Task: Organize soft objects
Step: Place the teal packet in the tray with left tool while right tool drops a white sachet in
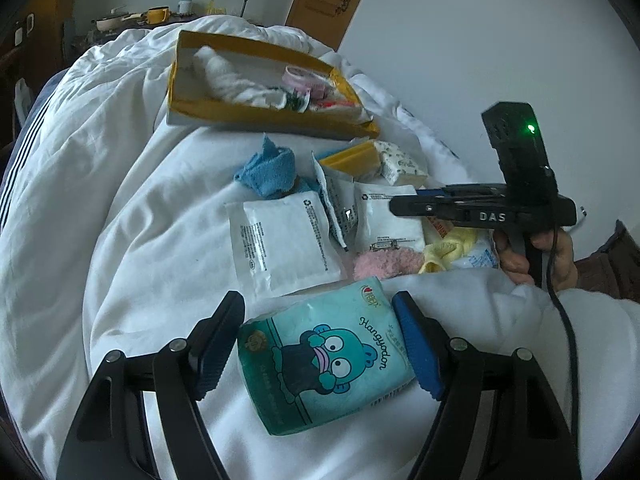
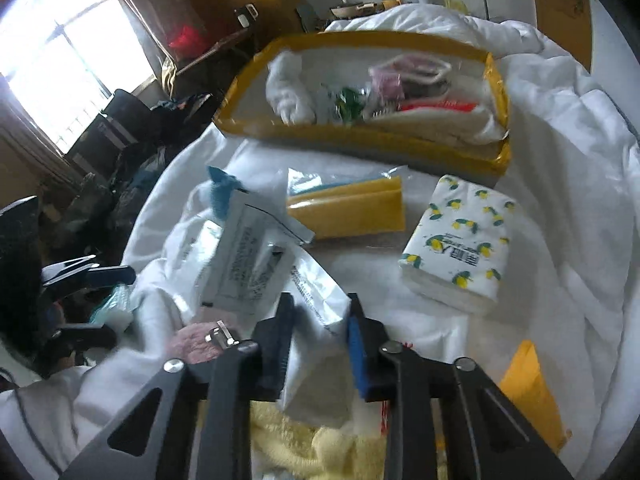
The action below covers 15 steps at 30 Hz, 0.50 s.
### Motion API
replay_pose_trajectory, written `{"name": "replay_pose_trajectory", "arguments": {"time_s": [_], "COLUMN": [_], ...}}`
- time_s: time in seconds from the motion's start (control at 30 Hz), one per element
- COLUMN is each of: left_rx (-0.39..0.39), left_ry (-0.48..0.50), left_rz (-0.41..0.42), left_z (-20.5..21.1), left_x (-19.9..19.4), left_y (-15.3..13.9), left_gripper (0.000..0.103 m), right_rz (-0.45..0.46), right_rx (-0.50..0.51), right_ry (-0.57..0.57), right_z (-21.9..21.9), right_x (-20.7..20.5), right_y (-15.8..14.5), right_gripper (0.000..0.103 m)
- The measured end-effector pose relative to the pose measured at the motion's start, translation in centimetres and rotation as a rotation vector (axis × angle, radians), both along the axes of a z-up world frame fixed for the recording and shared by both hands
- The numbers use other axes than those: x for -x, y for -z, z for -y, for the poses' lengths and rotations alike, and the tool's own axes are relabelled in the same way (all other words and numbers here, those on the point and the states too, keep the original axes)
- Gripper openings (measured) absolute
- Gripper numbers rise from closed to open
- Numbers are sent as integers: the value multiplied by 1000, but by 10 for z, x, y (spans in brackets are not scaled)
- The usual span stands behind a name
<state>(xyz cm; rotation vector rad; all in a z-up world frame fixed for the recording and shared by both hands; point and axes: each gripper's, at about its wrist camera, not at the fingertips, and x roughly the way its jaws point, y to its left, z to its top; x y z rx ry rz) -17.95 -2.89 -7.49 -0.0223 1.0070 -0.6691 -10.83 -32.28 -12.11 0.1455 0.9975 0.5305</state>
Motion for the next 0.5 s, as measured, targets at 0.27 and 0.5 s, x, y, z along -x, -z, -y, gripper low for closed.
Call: {"name": "replay_pose_trajectory", "arguments": {"time_s": [0.27,0.5], "left_rx": [136,155], "left_ry": [-33,-210], "left_rz": [-28,-2], "left_z": [-19,-26], "left_x": [-14,-50], "left_y": [-12,-28], "left_gripper": [75,75], "right_rz": [112,188], "right_rx": [-151,-210], "right_ry": [18,89], "right_z": [25,19], "right_x": [14,17], "right_y": [-39,-60], "right_gripper": [11,10]}}
